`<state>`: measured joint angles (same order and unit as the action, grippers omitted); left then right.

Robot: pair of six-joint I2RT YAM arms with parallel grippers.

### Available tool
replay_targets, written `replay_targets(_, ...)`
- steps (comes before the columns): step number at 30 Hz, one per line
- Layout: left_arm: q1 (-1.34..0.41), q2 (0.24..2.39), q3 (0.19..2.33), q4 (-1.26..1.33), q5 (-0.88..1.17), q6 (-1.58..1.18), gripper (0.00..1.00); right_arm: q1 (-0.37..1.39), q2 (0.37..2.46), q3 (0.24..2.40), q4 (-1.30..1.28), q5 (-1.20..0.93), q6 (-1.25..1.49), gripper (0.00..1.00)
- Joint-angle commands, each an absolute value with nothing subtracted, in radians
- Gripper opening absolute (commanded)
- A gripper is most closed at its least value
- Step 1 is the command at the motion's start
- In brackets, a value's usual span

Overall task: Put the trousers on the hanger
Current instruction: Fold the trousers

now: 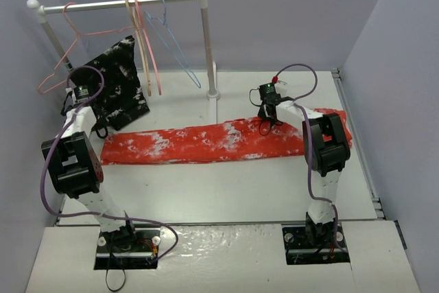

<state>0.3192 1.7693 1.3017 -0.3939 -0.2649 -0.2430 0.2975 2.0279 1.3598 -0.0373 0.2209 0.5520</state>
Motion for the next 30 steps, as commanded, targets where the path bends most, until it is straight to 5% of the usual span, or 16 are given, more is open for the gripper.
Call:
replay_targets(1, 0.320, 1.579, 1.273, -0.302, -0.243, -0.265, 0.54, 0.288, 1.939, 1.386, -0.020, 0.221, 0.488, 0.05)
replay_targets(12, 0.319, 1.568, 1.055, -0.331, -0.108, -0.290, 0.47, 0.302, 1.845, 1.325, -0.013, 0.082, 0.451, 0.50)
replay_targets(23, 0.348, 1.671, 1.009, -0.411, -0.174, -0.307, 0.25, 0.317, 1.632, 0.954, 0.170, -0.085, 0.561, 0.51)
replay_targets(30, 0.384, 1.689, 1.014, -0.497, -0.261, -0.386, 0.22, 0.294, 1.641, 0.763, 0.274, -0.097, 0.640, 0.51)
